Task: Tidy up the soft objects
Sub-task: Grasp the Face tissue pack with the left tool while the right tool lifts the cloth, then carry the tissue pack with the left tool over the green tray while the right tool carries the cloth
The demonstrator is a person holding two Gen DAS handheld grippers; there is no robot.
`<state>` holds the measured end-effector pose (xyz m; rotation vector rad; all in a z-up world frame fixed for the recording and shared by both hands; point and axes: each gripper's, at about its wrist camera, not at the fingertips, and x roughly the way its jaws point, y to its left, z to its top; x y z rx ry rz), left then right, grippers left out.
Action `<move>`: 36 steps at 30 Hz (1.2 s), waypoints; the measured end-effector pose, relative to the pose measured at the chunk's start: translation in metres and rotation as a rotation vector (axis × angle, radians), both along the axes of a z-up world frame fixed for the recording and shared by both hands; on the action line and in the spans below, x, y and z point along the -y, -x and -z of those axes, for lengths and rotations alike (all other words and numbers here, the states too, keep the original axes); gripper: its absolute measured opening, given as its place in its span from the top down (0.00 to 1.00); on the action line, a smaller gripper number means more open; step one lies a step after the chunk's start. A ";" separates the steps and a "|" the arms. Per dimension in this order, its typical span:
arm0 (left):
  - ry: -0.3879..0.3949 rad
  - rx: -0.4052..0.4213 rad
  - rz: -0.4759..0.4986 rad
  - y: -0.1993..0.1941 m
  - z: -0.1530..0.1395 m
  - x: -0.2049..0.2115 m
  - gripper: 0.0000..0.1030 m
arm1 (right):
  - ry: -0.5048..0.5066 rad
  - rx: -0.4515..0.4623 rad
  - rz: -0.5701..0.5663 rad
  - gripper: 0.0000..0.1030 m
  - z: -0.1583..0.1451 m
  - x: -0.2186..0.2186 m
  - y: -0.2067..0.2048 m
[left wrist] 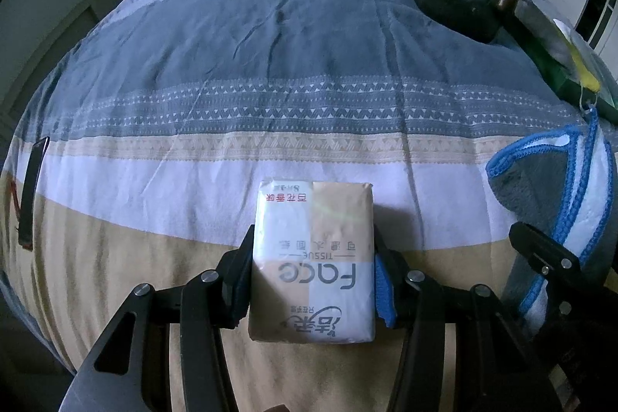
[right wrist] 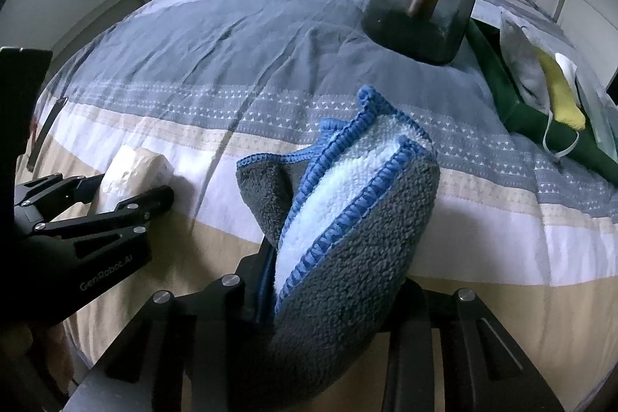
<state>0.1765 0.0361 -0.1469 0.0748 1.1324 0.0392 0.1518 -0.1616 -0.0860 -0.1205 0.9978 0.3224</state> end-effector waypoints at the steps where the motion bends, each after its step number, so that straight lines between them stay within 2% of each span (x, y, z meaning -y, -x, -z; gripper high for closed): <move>1: 0.001 0.002 0.001 0.000 -0.001 0.001 0.56 | -0.002 0.003 0.001 0.68 -0.001 0.001 0.000; 15: 0.015 0.061 0.051 0.003 -0.036 0.034 0.56 | -0.045 0.062 0.052 0.68 -0.033 0.049 0.004; 23: 0.027 0.102 0.129 -0.003 -0.063 0.076 0.56 | -0.061 0.108 0.115 0.68 -0.060 0.101 0.009; 36: 0.074 0.129 0.295 -0.013 -0.093 0.171 0.56 | -0.035 0.166 0.282 0.68 -0.091 0.202 0.013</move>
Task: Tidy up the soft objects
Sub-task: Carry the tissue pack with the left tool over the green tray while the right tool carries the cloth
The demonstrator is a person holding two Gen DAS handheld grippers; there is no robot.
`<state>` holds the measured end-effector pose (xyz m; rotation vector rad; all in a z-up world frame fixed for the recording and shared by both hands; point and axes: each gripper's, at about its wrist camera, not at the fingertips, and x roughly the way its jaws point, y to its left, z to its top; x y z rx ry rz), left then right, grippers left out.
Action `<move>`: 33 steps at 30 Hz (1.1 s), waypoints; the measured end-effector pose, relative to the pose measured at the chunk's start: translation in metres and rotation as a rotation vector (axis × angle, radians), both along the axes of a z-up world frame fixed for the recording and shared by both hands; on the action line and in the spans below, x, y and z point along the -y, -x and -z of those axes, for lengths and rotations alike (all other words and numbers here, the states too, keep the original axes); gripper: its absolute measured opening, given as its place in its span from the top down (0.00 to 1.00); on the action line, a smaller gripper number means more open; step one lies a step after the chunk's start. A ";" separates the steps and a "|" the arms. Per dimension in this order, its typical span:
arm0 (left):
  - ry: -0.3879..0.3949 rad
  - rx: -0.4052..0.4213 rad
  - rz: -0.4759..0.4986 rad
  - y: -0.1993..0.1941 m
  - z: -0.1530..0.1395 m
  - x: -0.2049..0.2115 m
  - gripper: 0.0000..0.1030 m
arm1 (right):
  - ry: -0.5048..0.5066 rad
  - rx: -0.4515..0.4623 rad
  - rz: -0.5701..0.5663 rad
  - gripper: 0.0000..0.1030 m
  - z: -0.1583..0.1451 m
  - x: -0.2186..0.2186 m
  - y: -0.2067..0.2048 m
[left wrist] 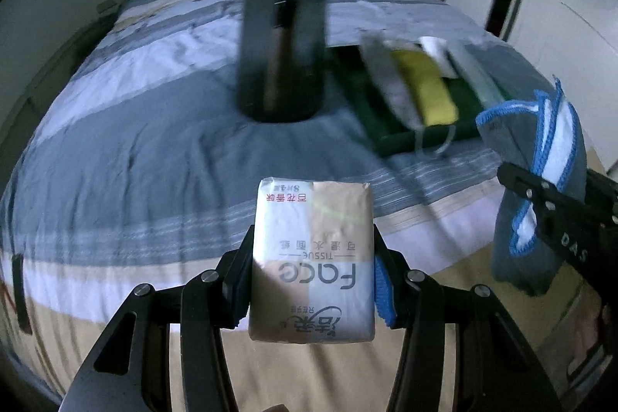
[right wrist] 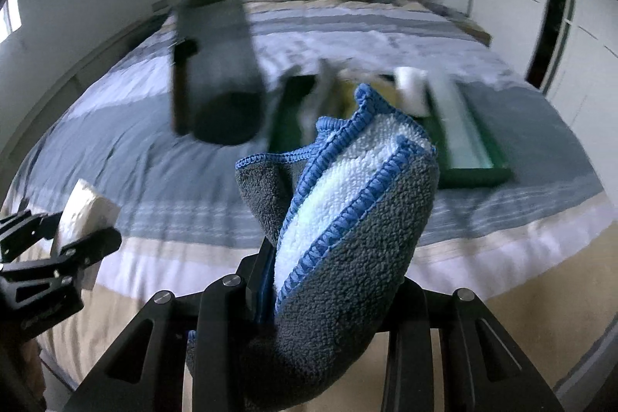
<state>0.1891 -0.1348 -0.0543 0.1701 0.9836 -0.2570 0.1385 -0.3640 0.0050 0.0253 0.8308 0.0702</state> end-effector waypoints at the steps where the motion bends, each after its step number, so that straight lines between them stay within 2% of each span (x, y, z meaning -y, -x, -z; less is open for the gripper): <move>1: 0.004 0.001 0.016 -0.002 -0.002 0.009 0.56 | 0.003 0.006 0.016 0.68 -0.003 0.008 0.000; 7: 0.035 0.006 0.089 -0.017 -0.011 0.063 0.56 | 0.027 0.038 0.091 0.68 -0.019 0.053 -0.006; 14: 0.072 0.044 0.121 -0.047 -0.032 0.108 0.56 | 0.062 0.083 0.126 0.68 -0.035 0.074 -0.023; 18: 0.092 0.067 0.119 -0.067 -0.044 0.121 0.56 | 0.077 0.115 0.131 0.68 -0.045 0.079 -0.034; 23: 0.111 0.087 0.094 -0.095 -0.052 0.136 0.56 | 0.077 0.140 0.131 0.68 -0.041 0.083 -0.060; 33: 0.107 0.112 0.050 -0.144 -0.048 0.162 0.56 | 0.071 0.157 0.157 0.68 -0.028 0.089 -0.112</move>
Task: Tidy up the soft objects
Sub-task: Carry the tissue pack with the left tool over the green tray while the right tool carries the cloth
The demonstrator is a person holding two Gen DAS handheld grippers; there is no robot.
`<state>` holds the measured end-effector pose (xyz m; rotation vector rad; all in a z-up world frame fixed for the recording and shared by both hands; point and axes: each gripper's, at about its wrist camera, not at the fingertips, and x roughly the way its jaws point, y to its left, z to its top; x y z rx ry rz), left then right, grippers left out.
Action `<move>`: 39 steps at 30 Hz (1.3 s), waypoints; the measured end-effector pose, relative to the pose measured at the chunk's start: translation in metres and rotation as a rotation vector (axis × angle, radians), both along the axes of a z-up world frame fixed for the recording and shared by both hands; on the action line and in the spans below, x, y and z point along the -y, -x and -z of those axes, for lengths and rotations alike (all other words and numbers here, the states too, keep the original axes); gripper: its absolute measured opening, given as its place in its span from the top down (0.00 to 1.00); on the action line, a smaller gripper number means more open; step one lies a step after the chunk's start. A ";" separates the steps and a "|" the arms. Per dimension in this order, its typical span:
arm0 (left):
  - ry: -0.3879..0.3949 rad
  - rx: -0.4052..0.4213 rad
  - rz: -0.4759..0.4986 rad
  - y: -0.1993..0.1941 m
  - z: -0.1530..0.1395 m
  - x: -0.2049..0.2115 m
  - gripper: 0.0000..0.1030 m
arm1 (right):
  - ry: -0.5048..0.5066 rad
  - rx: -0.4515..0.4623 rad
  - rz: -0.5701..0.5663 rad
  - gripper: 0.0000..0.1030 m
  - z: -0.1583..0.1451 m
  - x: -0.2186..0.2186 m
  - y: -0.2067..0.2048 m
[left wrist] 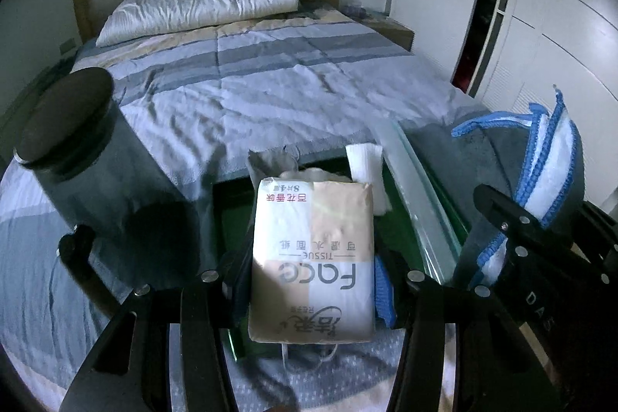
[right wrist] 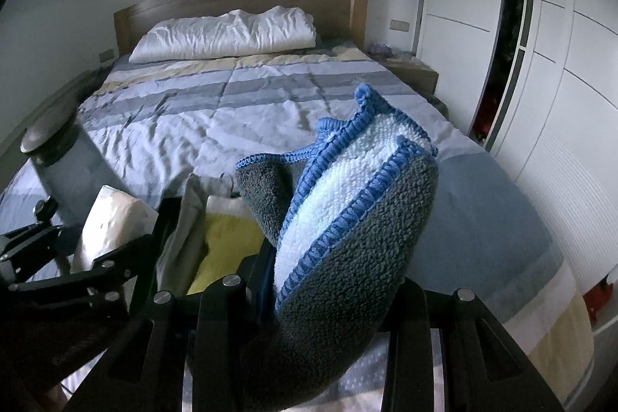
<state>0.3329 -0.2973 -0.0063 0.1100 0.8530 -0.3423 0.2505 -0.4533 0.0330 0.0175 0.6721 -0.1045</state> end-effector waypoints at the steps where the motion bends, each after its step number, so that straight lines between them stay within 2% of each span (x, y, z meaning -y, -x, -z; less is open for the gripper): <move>1: 0.000 0.000 -0.007 -0.004 0.002 0.002 0.55 | 0.005 -0.004 0.005 0.68 0.003 -0.001 -0.008; 10: -0.018 -0.018 -0.055 -0.023 0.024 0.003 0.55 | 0.044 -0.037 -0.001 0.68 0.017 -0.010 -0.050; 21: -0.030 -0.034 -0.055 -0.035 0.037 0.011 0.55 | 0.037 -0.089 -0.010 0.67 0.035 -0.001 -0.083; 39: -0.061 -0.077 -0.080 -0.050 0.063 0.010 0.55 | 0.033 -0.131 -0.024 0.66 0.056 0.000 -0.099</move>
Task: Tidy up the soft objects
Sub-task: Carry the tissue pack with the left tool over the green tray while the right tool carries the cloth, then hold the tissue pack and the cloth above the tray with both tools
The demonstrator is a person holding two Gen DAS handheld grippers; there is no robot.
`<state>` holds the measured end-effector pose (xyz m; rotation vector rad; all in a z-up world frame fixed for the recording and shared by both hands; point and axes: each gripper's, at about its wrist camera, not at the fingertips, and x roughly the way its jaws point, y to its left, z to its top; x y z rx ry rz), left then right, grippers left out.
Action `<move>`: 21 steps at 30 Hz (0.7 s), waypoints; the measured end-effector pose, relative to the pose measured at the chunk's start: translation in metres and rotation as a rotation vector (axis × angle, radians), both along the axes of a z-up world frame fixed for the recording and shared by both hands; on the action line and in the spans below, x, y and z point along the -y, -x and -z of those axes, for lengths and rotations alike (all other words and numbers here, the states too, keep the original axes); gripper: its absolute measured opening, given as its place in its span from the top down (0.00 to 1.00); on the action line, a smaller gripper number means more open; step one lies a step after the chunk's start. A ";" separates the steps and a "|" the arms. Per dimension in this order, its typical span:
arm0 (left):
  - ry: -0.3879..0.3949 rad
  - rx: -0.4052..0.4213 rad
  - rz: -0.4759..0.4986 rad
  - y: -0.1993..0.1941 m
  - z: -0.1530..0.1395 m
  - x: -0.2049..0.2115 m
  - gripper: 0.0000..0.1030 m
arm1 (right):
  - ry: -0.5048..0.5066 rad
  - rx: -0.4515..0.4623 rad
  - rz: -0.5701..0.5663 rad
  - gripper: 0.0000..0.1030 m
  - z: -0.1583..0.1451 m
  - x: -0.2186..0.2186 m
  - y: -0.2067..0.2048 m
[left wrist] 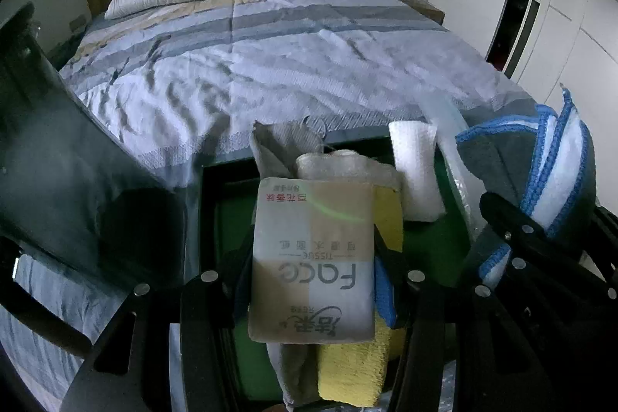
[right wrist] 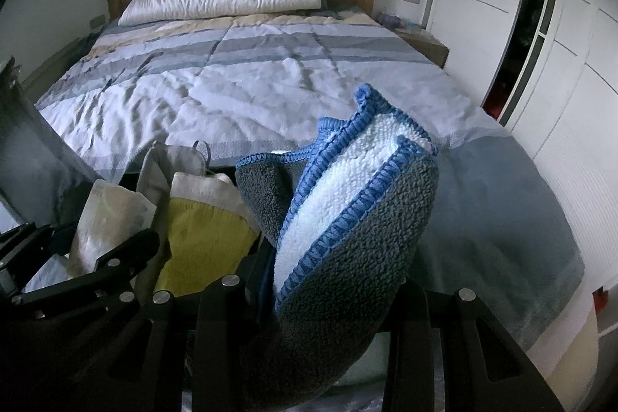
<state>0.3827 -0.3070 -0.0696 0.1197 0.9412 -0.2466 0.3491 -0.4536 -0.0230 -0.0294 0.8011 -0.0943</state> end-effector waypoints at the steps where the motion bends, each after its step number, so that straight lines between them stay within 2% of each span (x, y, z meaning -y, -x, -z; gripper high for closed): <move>1: -0.004 -0.002 -0.003 -0.001 0.002 0.000 0.55 | 0.001 -0.005 -0.001 0.66 0.001 0.000 -0.001; 21: 0.004 -0.043 -0.034 -0.004 0.018 0.001 0.55 | 0.014 -0.045 -0.009 0.66 0.016 0.001 -0.018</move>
